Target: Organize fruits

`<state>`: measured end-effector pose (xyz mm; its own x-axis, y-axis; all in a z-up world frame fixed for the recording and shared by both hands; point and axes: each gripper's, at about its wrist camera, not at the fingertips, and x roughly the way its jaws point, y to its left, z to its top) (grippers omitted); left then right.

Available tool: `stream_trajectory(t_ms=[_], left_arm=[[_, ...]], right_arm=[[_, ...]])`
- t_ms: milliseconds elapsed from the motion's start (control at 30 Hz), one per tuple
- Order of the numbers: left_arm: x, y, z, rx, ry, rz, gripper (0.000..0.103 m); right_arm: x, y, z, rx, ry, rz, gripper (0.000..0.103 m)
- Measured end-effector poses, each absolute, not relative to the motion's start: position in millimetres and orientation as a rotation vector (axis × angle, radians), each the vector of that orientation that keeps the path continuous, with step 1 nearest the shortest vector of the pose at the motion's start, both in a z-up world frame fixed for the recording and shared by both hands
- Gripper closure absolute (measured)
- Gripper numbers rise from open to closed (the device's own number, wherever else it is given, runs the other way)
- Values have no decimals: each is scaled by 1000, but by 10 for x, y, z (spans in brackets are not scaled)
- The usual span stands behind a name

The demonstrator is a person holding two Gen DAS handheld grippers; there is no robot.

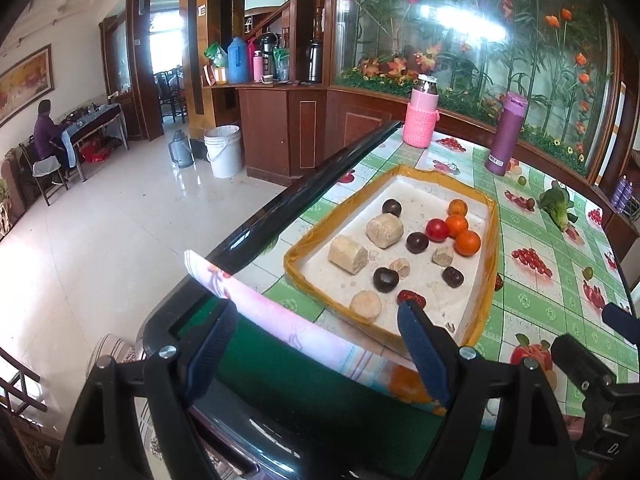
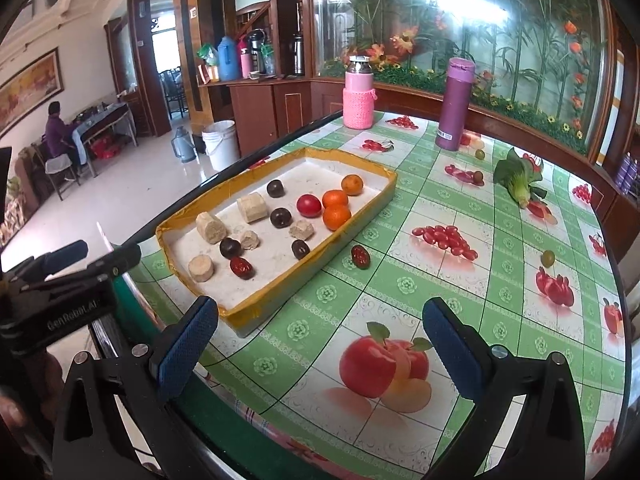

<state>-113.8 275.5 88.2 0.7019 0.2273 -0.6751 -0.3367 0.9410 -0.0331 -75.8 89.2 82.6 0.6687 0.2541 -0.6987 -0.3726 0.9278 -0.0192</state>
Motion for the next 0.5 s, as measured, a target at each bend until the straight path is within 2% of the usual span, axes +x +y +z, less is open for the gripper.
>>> stream_trajectory(t_ms=[500], left_arm=[[-1069,2650,937,-141,718,196,19]], right_arm=[[-803,944,854,-179,743,323,0]])
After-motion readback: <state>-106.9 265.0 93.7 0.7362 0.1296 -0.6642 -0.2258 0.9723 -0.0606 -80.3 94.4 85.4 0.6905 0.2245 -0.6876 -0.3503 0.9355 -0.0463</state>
